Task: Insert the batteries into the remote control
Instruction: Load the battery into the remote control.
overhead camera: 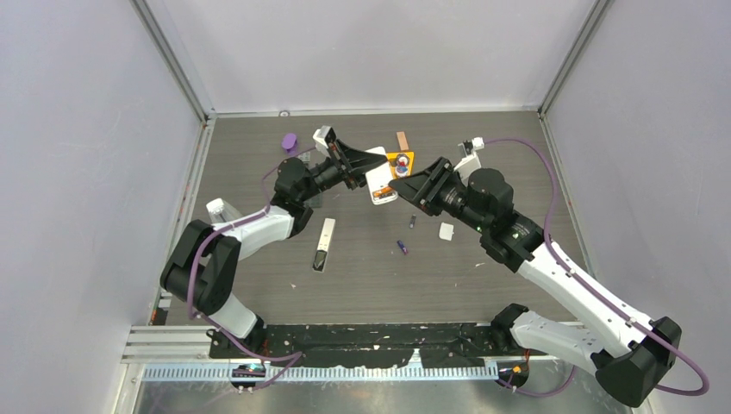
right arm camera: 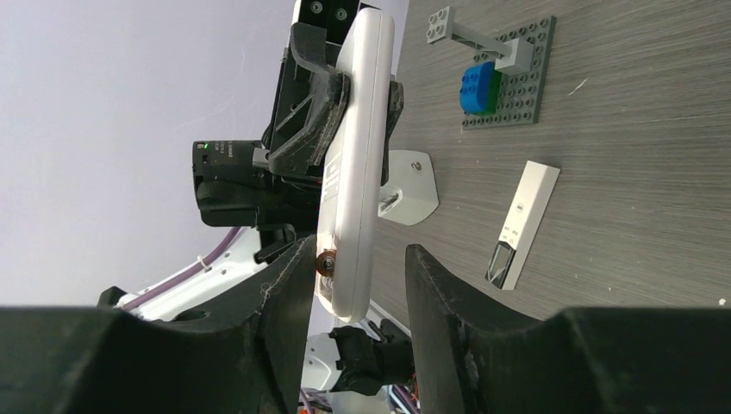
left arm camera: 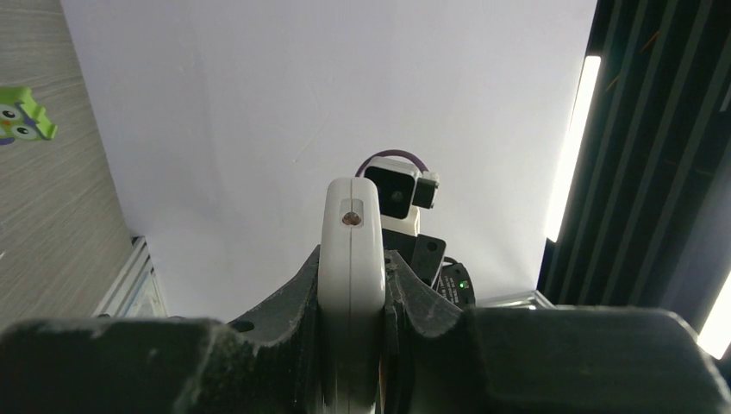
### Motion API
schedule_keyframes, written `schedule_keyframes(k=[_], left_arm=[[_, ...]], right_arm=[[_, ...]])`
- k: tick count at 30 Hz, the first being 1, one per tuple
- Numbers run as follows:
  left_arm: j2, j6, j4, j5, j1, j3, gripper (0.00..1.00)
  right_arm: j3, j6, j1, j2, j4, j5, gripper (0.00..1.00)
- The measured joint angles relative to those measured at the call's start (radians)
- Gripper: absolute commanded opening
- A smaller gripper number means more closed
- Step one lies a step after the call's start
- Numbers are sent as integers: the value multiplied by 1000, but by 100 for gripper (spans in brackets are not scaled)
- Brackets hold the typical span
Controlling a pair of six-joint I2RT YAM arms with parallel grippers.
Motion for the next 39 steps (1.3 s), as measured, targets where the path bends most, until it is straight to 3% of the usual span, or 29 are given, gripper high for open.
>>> schedule_keyframes(k=[10, 14, 20, 24, 36, 39], left_arm=[[-40, 11, -87, -49, 0, 0, 0], [-40, 11, -95, -56, 0, 0, 0], [-40, -2, -74, -67, 0, 0, 0], [-41, -12, -55, -75, 0, 0, 0], [-41, -19, -24, -76, 0, -7, 0], [-41, -19, -22, -75, 0, -14, 0]], right_arm=[[43, -68, 18, 31, -22, 27, 44], [44, -80, 19, 36, -23, 26, 55], [43, -78, 19, 37, -43, 24, 81], [37, -68, 19, 36, -43, 16, 88], [-43, 77, -19, -20, 72, -10, 90], [-56, 113, -21, -20, 107, -16, 84]])
